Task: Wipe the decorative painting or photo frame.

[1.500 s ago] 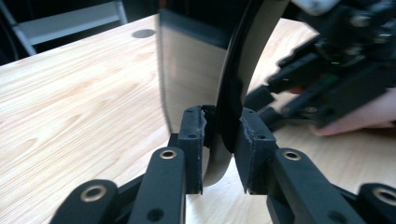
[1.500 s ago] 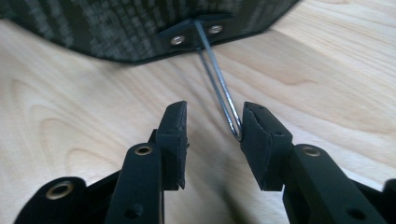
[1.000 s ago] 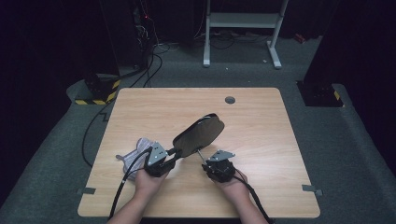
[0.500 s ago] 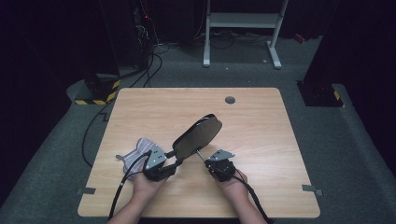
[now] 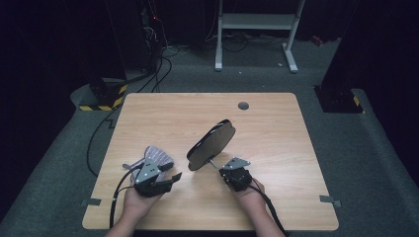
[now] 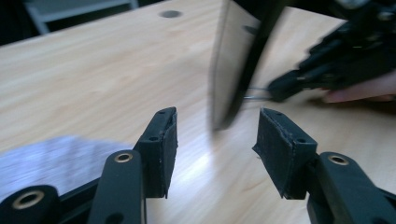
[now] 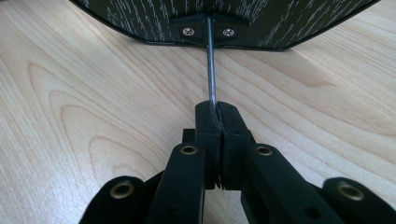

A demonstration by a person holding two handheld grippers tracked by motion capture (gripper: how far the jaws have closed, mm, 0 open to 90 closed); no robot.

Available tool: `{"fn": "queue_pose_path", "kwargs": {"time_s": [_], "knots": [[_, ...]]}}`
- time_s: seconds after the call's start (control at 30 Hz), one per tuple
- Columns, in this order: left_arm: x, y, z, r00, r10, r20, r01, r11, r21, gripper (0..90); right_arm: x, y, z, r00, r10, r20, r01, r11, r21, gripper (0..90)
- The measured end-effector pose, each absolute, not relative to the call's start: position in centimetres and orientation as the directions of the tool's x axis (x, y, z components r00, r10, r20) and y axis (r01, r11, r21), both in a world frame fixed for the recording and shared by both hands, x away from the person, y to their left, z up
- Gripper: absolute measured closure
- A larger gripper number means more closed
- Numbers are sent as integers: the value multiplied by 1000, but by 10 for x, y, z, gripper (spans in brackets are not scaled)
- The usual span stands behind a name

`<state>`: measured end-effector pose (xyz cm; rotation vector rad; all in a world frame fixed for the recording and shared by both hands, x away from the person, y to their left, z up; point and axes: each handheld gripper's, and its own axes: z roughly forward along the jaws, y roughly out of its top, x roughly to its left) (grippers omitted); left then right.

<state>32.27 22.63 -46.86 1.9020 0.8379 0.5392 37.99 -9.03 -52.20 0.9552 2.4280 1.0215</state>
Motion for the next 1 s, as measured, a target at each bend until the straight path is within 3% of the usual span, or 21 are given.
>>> {"fn": "queue_pose_path", "kwargs": {"time_s": [0.13,0.33,0.73,0.87,1.0], "knots": [[326,251,-470,596,801,53,367,-331,870,445,380,-94,-522,-723,690,-38,454,516,727,880],[338,279,-484,511,859,30,477,-312,822,405,379,-96,-522,-719,694,-28,461,506,729,861],[351,282,-510,494,868,-43,592,-300,748,394,379,-95,-524,-703,711,-30,460,487,742,666],[353,281,-515,505,861,-49,604,-313,733,389,380,-95,-524,-697,717,-30,464,483,743,651],[353,281,-517,512,858,-38,596,-324,735,439,381,-92,-525,-695,718,-31,464,481,744,656]]}}
